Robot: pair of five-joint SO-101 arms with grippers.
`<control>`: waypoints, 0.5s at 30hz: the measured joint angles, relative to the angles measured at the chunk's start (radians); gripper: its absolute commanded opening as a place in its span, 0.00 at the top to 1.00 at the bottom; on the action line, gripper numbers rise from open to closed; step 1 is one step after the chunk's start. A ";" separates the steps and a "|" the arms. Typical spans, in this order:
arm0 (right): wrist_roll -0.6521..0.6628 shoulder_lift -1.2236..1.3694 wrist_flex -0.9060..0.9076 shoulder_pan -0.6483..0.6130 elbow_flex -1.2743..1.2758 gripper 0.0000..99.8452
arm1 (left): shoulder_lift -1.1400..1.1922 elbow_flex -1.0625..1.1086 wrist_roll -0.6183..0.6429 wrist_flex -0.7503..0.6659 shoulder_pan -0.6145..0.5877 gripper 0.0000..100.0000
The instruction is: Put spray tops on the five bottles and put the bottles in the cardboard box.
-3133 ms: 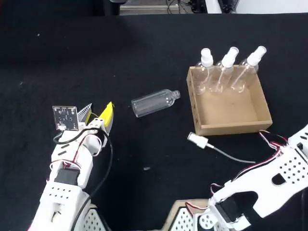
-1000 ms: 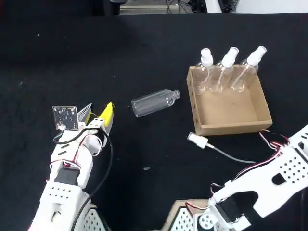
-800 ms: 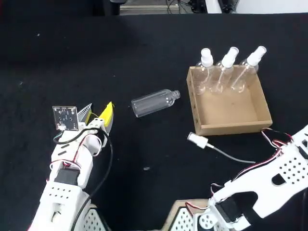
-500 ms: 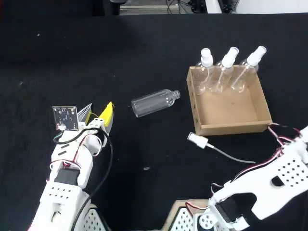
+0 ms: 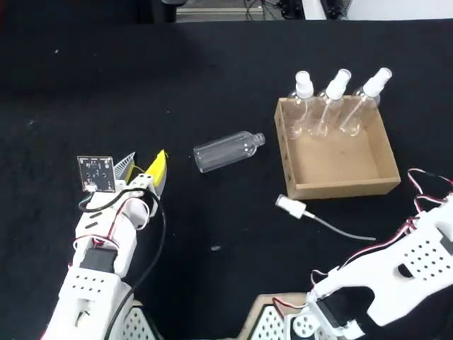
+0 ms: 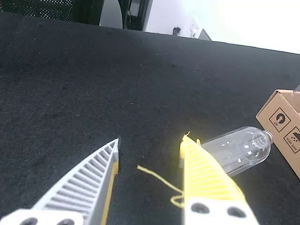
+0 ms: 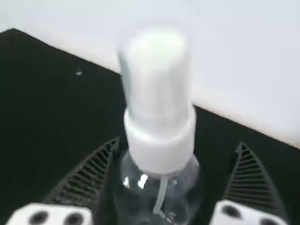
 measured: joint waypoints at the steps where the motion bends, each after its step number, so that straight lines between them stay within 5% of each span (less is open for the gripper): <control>1: 0.000 -0.015 0.000 0.000 0.014 0.68 | 0.000 0.000 0.000 0.000 0.000 0.80; 15: 0.000 -0.121 0.000 0.000 0.161 0.68 | 0.000 0.000 0.000 0.000 0.000 0.80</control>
